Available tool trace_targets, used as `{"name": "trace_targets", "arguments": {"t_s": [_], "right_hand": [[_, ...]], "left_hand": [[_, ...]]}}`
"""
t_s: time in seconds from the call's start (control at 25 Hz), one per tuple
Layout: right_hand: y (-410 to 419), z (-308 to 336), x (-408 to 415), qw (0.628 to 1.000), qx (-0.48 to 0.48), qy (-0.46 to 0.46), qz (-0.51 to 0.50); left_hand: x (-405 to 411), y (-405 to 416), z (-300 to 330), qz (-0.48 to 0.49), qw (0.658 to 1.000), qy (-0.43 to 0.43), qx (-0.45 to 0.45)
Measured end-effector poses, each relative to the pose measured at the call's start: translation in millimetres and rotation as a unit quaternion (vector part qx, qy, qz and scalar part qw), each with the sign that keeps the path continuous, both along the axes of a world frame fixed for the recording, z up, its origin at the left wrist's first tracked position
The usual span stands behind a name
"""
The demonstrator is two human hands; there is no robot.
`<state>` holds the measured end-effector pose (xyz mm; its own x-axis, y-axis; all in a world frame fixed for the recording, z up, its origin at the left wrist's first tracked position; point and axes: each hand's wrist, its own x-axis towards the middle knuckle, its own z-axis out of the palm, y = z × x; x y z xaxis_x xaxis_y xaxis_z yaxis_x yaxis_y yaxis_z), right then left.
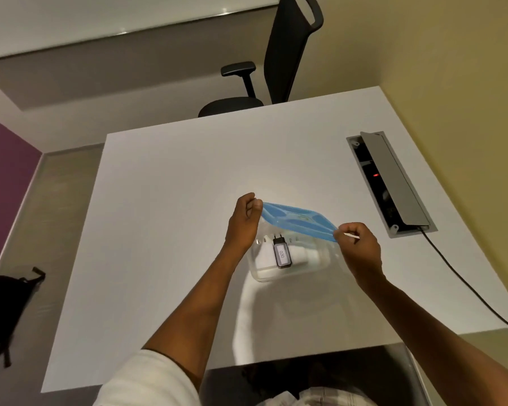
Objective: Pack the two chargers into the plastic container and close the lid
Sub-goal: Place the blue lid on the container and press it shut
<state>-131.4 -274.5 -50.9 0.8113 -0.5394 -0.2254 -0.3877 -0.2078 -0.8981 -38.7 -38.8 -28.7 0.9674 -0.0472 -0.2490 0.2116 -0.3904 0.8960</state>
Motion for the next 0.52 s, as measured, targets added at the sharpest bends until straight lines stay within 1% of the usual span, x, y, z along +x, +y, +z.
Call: {"name": "trace_targets", "arguments": {"t_s": [0.12, 0.28, 0.36, 0.44, 0.52], "right_hand": [[11.1, -5.9, -9.4, 0.999, -0.017, -0.009, 0.046], [24.7, -17.3, -14.3, 0.993, -0.064, 0.015, 0.095], [32.1, -22.0, -18.6, 0.986, -0.119, 0.013, 0.119], [37.5, -27.7, -21.7, 0.97, -0.193, -0.011, 0.148], [40.2, -30.6, -22.5, 0.959, -0.227, -0.019, 0.166]], "left_hand": [[-16.4, 12.5, -14.0, -0.028, 1.0, 0.004, 0.008], [-34.3, 20.3, -33.5, -0.037, 0.999, 0.015, 0.033], [-41.9, 21.3, -39.3, -0.04, 0.998, -0.012, 0.046], [-47.3, 20.6, -45.1, -0.044, 0.997, -0.037, 0.05], [-51.0, 18.7, -51.6, -0.043, 0.996, -0.04, 0.063]]}}
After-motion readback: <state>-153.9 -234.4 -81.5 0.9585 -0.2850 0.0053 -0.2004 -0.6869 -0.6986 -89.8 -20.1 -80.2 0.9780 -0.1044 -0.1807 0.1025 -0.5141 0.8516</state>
